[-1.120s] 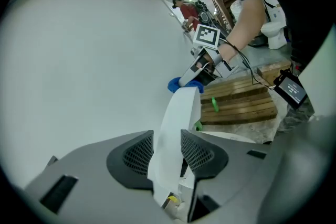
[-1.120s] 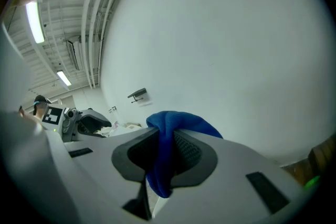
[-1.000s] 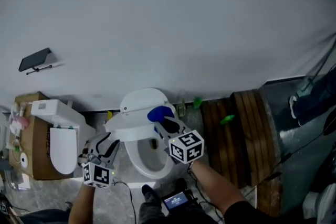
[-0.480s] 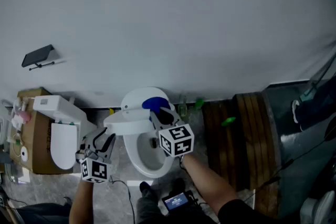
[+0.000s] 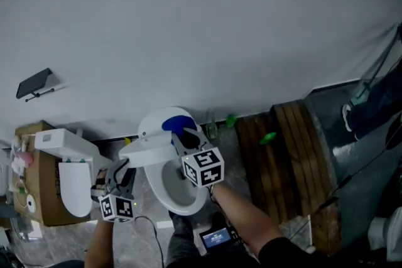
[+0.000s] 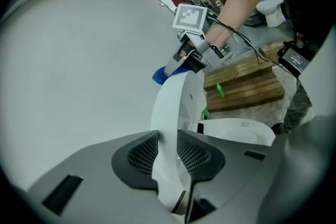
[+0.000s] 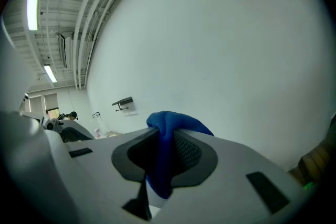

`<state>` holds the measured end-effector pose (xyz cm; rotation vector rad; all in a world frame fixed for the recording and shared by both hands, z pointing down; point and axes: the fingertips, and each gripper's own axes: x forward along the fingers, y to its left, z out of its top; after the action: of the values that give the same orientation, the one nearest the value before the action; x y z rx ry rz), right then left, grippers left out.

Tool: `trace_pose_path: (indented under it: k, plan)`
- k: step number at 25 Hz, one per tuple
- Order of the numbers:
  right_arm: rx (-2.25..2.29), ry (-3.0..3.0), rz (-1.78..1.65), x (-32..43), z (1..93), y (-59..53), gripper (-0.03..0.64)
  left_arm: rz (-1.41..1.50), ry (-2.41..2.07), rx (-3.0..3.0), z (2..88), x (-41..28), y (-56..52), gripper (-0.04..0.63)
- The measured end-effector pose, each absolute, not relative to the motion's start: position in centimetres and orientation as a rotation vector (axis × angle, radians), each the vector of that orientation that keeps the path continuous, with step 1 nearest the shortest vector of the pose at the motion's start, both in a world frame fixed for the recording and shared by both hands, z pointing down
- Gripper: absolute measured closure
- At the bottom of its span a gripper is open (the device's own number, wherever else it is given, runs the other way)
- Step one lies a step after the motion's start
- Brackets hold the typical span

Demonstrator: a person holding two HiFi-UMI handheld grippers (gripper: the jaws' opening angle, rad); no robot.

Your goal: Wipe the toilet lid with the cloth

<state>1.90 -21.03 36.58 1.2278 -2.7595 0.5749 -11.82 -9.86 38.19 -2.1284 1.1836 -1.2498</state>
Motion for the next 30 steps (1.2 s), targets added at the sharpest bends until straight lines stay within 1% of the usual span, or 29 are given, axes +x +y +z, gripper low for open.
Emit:
trace_pose_path:
  k: [3, 8, 18, 23, 30]
  plan:
    - [1.240, -2.767, 0.588, 1.7, 35.8, -22.6, 0.549, -1.185, 1.211, -2.160, 37.3, -12.2, -11.7, 0.486]
    - [1.301, -2.772, 0.573, 1.7, 33.8, -24.2, 0.549, -1.158, 1.191, -2.210, 35.7, -13.3, -15.5, 0.494]
    - [1.401, -2.704, 0.473, 0.0, 31.9, -24.9, 0.549, -1.190, 1.126, -2.346, 33.5, -15.9, -24.5, 0.497]
    - [1.386, -2.681, 0.428, -2.4, 31.8, -25.3, 0.549, -1.209, 1.073, -2.426, 33.2, -16.6, -27.4, 0.497]
    - [1.244, -2.682, 0.408, -6.8, 33.5, -28.4, 0.549, -1.267, 1.055, -2.515, 33.0, -17.4, -31.1, 0.497]
